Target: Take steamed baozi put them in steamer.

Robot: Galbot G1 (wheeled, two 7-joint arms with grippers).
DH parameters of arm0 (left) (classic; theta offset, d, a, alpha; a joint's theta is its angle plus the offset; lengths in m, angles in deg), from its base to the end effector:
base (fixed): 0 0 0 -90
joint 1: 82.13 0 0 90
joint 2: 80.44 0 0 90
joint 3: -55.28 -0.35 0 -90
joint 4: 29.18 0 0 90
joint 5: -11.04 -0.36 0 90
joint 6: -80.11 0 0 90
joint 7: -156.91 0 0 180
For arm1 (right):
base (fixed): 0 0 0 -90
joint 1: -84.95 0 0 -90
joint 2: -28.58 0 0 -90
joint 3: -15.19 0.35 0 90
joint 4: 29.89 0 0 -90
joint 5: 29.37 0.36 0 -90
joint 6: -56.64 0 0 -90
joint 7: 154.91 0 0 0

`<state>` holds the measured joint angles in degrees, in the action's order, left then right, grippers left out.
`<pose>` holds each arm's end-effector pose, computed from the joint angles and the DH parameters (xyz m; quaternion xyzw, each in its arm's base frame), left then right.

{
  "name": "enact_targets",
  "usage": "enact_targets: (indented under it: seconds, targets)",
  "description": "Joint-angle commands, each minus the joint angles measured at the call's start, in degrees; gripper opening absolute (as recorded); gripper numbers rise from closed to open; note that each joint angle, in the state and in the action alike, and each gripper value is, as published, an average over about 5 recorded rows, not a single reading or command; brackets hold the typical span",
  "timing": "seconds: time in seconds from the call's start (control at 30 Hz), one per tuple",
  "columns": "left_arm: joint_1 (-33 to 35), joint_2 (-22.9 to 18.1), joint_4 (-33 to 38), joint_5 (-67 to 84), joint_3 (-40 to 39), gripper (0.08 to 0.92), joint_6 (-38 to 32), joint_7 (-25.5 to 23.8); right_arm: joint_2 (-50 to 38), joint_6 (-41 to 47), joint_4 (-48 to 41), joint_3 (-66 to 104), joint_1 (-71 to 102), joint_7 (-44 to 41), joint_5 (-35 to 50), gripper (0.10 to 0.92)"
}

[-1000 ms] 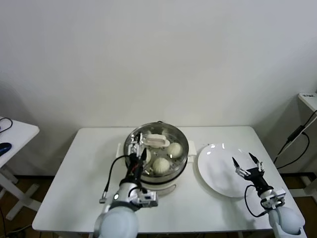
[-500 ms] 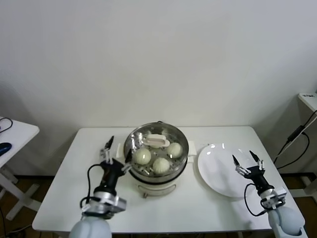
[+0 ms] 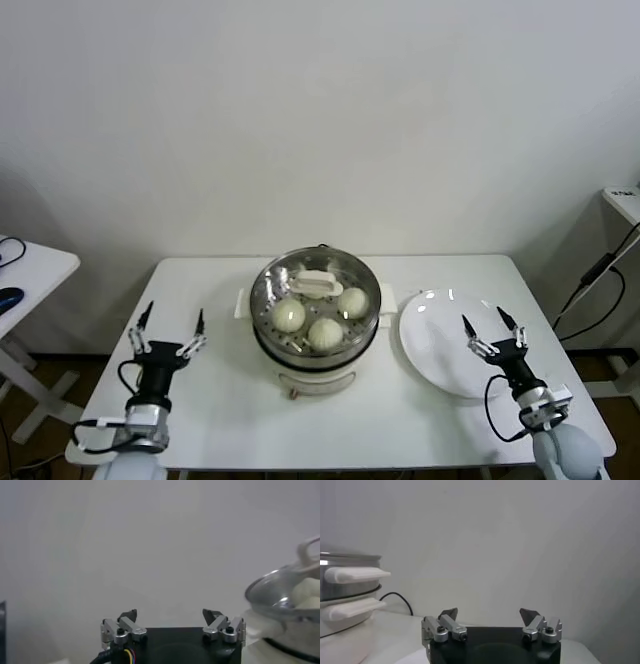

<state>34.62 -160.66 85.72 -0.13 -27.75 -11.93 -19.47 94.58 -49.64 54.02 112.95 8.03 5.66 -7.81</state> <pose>0.2045 0.0728 -0.3145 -0.0437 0.9789 0.1993 0.0112 0.2697 -0.2020 -0.4066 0.0936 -0.9949 0.0384 0.0014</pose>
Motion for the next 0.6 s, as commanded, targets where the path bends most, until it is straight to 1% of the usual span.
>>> enact_targets:
  seconds: [0.03, 0.17, 0.33, 0.6]
  targets:
    - [-2.41, -0.25, -15.00, 12.59, 5.85, 0.823, -7.95, -0.14, 0.11, -0.21, 2.67, -0.91, 2.19, 2.06, 1.13, 0.823]
    - [-3.71, -0.27, -17.46, 10.34, 5.52, 0.823, -10.08, -1.34, -0.06, -0.40, 4.89, -1.88, 4.87, 5.11, 2.42, 0.823]
    - [-4.07, -0.24, -17.96, 10.44, 4.93, 0.823, -9.75, -1.52, -1.25, -0.90, 8.46, -3.83, 8.72, 9.13, 3.61, 0.823]
    - [-4.45, 0.14, -20.09, 10.66, 5.46, 0.823, -10.69, -1.76, -5.95, -1.69, 11.12, -6.85, 12.59, 11.75, 4.67, 0.823]
